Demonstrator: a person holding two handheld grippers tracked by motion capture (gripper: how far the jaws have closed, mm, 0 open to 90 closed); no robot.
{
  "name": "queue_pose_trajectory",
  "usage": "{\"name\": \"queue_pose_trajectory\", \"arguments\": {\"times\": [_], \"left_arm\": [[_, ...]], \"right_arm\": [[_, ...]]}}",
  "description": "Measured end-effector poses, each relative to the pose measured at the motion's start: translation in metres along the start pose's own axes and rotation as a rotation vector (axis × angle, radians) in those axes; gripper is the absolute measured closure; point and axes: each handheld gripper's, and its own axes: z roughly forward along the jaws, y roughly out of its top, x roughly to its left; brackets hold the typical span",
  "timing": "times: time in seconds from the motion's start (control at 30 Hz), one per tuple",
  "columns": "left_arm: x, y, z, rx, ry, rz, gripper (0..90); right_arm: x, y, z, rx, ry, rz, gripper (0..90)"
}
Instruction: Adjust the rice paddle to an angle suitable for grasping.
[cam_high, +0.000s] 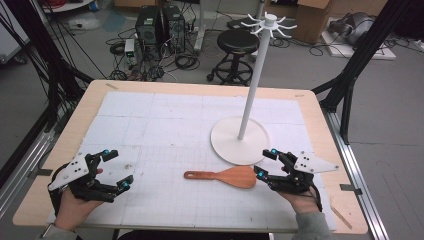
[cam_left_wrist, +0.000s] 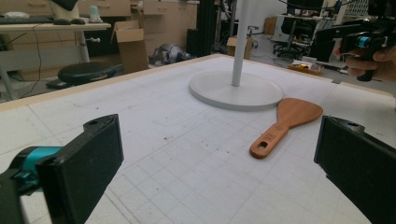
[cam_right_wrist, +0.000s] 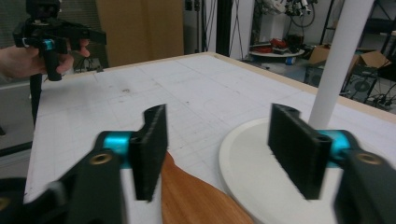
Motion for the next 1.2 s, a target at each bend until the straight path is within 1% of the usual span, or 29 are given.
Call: {"name": "queue_pose_trajectory", "arguments": {"times": [0.07, 0.1, 0.13, 0.27, 0.37, 0.4, 0.43, 0.47, 0.53, 0.6, 0.63, 0.67, 0.7, 0.77, 0.8, 0.83, 0.87, 0.93, 1.13, 1.2], "left_arm": [[0.0, 0.0, 0.0, 0.002, 0.003, -0.005, 1.7], [0.001, -0.001, 0.0, 0.004, 0.004, -0.003, 1.7], [0.001, -0.001, 0.0, 0.004, 0.004, -0.003, 1.7], [0.001, -0.001, 0.001, 0.011, 0.005, -0.003, 1.7], [0.001, -0.001, 0.001, 0.012, 0.007, -0.003, 1.7], [0.001, -0.002, 0.0, 0.014, 0.008, -0.002, 1.7], [0.001, -0.002, 0.0, 0.015, 0.01, -0.004, 1.7], [0.001, -0.002, 0.001, 0.015, 0.01, -0.005, 1.7], [0.002, -0.001, 0.0, 0.007, 0.016, -0.011, 1.7], [0.003, -0.001, -0.001, -0.006, 0.021, -0.022, 1.7], [0.004, -0.001, -0.002, -0.009, 0.023, -0.027, 1.7], [0.004, -0.001, -0.002, -0.007, 0.023, -0.027, 1.7], [0.004, -0.001, -0.002, -0.006, 0.023, -0.027, 1.8], [0.003, -0.002, -0.003, -0.001, 0.023, -0.026, 1.7], [0.003, -0.002, -0.003, -0.002, 0.022, -0.026, 1.7], [0.002, -0.003, -0.004, -0.003, 0.022, -0.025, 1.7], [0.002, -0.004, -0.004, -0.001, 0.02, -0.022, 1.7], [0.002, -0.004, -0.005, -0.003, 0.023, -0.028, 1.7], [0.002, -0.004, -0.005, 0.003, 0.027, -0.025, 1.7], [0.001, -0.005, -0.005, 0.011, 0.027, -0.025, 1.7]], "right_arm": [[0.001, 0.001, 0.001, 0.001, -0.008, 0.001, 49.2], [0.001, 0.002, 0.001, 0.003, -0.004, 0.003, 55.2], [0.002, 0.002, 0.001, 0.005, -0.01, -0.009, 59.9], [0.004, 0.003, 0.003, 0.011, 0.008, -0.04, 78.0], [0.006, 0.003, 0.004, 0.01, 0.021, -0.051, 86.5], [0.005, 0.004, 0.005, 0.006, 0.027, -0.056, 88.1], [0.005, 0.003, 0.005, 0.005, 0.029, -0.05, 88.6], [0.005, 0.003, 0.006, 0.007, 0.023, -0.061, 88.7], [0.006, 0.003, 0.008, 0.018, -0.008, -0.084, 88.8], [0.006, 0.002, 0.01, 0.03, -0.003, -0.075, 88.9], [0.006, 0.002, 0.011, 0.036, -0.011, -0.083, 89.0], [0.005, 0.002, 0.012, 0.038, -0.015, -0.088, 89.0], [0.006, 0.002, 0.012, 0.043, -0.012, -0.074, 88.9], [0.005, 0.001, 0.014, 0.044, -0.011, -0.074, 89.0], [0.006, 0.001, 0.015, 0.044, -0.024, -0.076, 88.9], [0.006, 0.001, 0.016, 0.043, -0.025, -0.08, 89.0], [0.006, 0.001, 0.019, 0.046, -0.015, -0.07, 88.9], [0.006, 0.0, 0.023, 0.053, -0.006, -0.07, 89.0], [0.007, -0.003, 0.04, 0.117, 0.051, -0.062, 89.0], [0.006, -0.004, 0.046, 0.138, 0.057, -0.052, 89.0]]}}
